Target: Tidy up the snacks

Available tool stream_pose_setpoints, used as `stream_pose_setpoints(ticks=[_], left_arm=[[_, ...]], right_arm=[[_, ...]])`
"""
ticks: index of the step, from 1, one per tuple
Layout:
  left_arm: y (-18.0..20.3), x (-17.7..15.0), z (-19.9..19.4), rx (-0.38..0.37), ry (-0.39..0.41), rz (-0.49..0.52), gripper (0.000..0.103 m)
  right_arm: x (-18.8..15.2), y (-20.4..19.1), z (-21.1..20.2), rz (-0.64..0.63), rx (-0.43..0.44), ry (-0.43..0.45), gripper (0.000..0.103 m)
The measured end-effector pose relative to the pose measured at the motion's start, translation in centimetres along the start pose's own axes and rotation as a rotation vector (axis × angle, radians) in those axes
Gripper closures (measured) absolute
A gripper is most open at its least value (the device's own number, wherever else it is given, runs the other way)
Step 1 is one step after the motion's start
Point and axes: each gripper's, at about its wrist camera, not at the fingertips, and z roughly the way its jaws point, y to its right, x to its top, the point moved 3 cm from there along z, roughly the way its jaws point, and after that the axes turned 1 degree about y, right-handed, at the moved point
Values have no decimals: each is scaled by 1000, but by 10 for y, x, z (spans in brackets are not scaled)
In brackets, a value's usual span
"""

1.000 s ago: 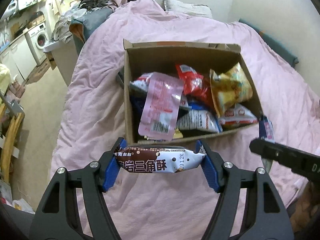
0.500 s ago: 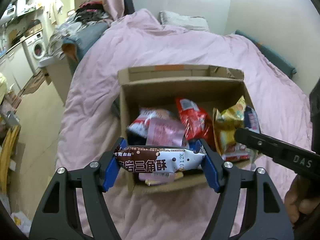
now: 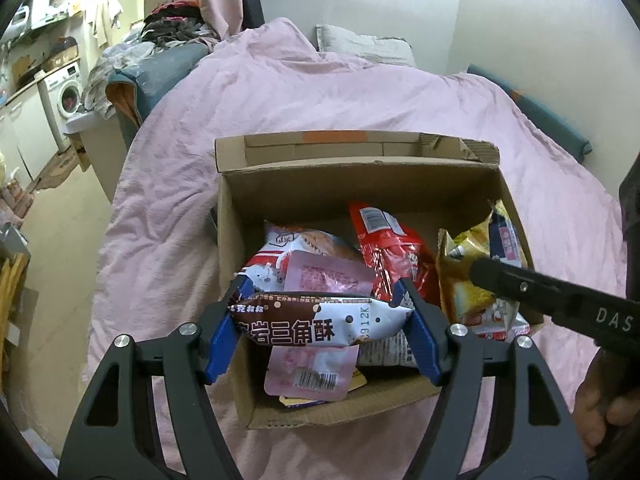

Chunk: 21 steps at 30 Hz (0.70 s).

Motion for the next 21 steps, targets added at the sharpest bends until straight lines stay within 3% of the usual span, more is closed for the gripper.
stream_pose_setpoints(ticks=[6, 8, 10, 12, 13, 14, 16, 21], left_arm=[[-1, 0, -1, -5, 0, -18, 30], [0, 1, -7, 30, 34, -5, 14], [0, 1, -12, 45, 65, -3, 5], [0, 3, -17, 40, 82, -4, 5], [0, 3, -19, 40, 84, -3, 5], [0, 4, -21, 46, 90, 0, 5], [-1, 5, -27, 53, 102, 2, 5], [-7, 10, -50, 78, 156, -11, 5]], right_arm=[[2, 3, 1, 22, 35, 4, 82], [3, 3, -3, 28, 53, 17, 80], [5, 3, -6, 33, 58, 27, 80], [7, 4, -11, 32, 55, 47, 79], [7, 4, -14, 29, 52, 58, 70], [8, 3, -18, 29, 55, 69, 37], [11, 4, -28, 42, 60, 126, 6], [13, 2, -55, 37, 39, 185, 6]])
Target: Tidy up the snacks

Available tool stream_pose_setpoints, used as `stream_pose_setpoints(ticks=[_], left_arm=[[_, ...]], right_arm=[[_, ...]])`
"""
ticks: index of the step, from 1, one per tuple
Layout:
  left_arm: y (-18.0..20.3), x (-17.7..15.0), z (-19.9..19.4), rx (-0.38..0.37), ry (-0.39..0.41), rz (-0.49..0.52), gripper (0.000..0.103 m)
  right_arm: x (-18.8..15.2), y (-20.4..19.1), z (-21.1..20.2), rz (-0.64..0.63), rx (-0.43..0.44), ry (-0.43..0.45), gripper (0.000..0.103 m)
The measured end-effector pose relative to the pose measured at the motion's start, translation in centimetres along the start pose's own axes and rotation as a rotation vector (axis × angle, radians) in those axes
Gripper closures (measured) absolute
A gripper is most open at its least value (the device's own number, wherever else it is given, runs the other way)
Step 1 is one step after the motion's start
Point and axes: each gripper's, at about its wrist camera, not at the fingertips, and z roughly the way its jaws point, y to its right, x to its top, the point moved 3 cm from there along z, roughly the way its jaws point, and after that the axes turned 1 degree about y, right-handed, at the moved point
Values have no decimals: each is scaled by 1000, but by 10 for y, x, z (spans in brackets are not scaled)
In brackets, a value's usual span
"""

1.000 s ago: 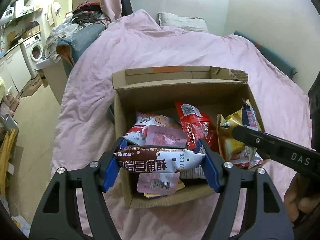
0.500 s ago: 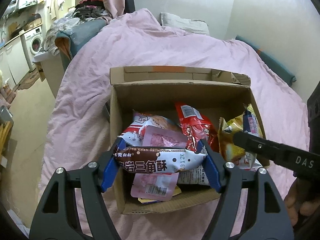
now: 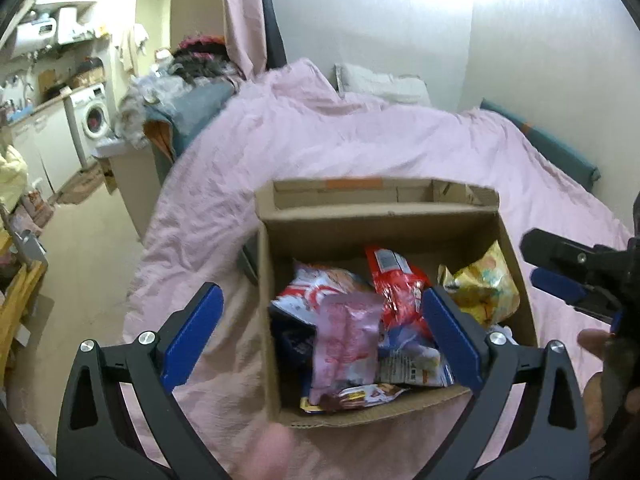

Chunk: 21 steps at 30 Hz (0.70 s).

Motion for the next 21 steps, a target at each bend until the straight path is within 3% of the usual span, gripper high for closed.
stream_pose_setpoints(ticks=[2, 11, 17, 21], left_arm=[[-3, 1, -10, -1, 11, 1, 0], [-31, -15, -50, -6, -30, -42, 0], [-40, -38, -73, 50, -78, -10, 0], [-39, -58, -83, 51, -116, -3, 0]], right_arm=[[-1, -3, -11, -16, -21, 18, 6], [-22, -26, -61, -93, -86, 82, 0], [-49, -25, -77, -86, -115, 55, 0], [-73, -39, -81, -179, -177, 29, 0]])
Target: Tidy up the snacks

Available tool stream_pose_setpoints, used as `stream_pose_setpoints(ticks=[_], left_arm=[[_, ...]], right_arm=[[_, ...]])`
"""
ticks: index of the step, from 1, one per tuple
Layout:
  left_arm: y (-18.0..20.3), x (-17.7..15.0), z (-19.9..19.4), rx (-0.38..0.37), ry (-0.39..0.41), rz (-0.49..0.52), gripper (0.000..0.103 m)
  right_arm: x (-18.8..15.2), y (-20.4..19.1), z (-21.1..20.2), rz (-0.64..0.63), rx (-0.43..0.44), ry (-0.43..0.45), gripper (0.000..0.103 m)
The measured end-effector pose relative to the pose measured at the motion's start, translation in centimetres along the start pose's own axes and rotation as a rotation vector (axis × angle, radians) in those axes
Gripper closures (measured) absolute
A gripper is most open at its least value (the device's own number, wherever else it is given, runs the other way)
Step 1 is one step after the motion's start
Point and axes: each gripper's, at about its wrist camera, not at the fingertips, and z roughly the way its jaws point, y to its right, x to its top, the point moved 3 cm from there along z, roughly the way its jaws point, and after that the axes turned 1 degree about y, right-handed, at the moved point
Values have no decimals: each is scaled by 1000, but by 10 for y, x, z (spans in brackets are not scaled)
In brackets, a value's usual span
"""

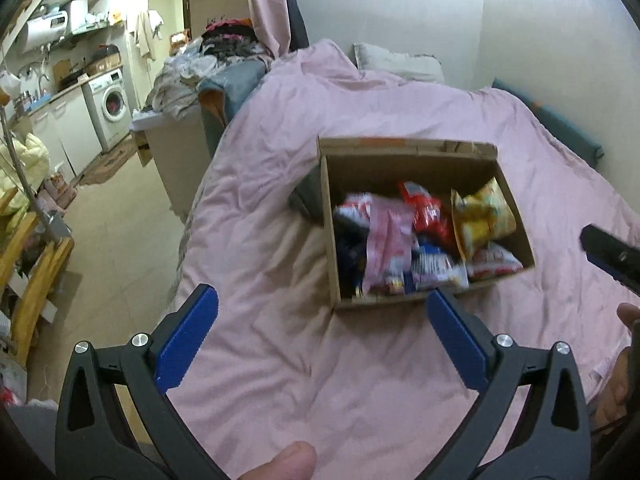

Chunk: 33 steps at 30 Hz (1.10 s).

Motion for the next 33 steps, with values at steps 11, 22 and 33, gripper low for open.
stream_pose_setpoints(ticks=[11, 22, 33], left_arm=[[2, -31, -19, 24, 35, -12, 0], [5, -31, -12, 16, 28, -30, 0], [4, -31, -8, 4, 7, -44, 0]], right_arm=[[-41, -17, -1, -55, -120, 1, 0], [-49, -30, 8, -134, -160, 10, 0], [-51, -28, 12, -128, -163, -6, 0]])
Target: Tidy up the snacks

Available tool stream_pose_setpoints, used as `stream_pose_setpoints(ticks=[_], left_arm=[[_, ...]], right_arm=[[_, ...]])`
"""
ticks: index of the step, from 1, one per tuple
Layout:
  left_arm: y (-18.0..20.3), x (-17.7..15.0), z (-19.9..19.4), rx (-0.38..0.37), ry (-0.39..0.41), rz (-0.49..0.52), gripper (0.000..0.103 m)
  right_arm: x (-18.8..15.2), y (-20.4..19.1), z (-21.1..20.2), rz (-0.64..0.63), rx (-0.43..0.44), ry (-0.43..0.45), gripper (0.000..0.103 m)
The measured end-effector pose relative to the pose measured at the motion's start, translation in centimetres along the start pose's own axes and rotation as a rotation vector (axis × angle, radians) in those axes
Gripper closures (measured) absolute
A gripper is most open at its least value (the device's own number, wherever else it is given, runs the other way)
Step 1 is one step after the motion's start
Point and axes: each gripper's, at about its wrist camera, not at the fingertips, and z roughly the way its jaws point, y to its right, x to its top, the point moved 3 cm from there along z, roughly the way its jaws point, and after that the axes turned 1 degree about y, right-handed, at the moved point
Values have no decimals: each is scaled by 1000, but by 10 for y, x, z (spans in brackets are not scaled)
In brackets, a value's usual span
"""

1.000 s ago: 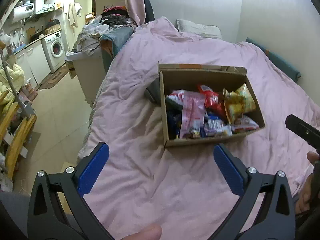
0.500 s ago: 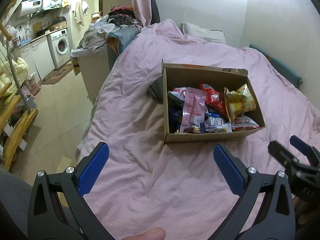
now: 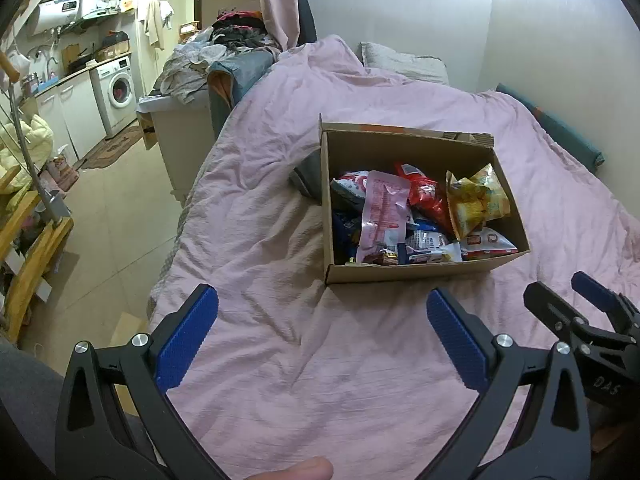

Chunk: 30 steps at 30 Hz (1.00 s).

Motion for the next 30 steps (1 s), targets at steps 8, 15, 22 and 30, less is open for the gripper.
stream_pose_setpoints(ticks=[8, 15, 22, 30], left_arm=[[-2, -1, 2, 3, -8, -2, 0], [-2, -1, 3, 1, -10, -3, 0], [-2, -1, 3, 0, -9, -5, 0], [-2, -1, 2, 1, -9, -4, 0]], right_arm=[[0, -1, -1, -6, -3, 7, 0], [1, 0, -1, 1, -6, 6, 0], [1, 0, -1, 0, -6, 7, 0], [2, 2, -2, 3, -8, 8, 0]])
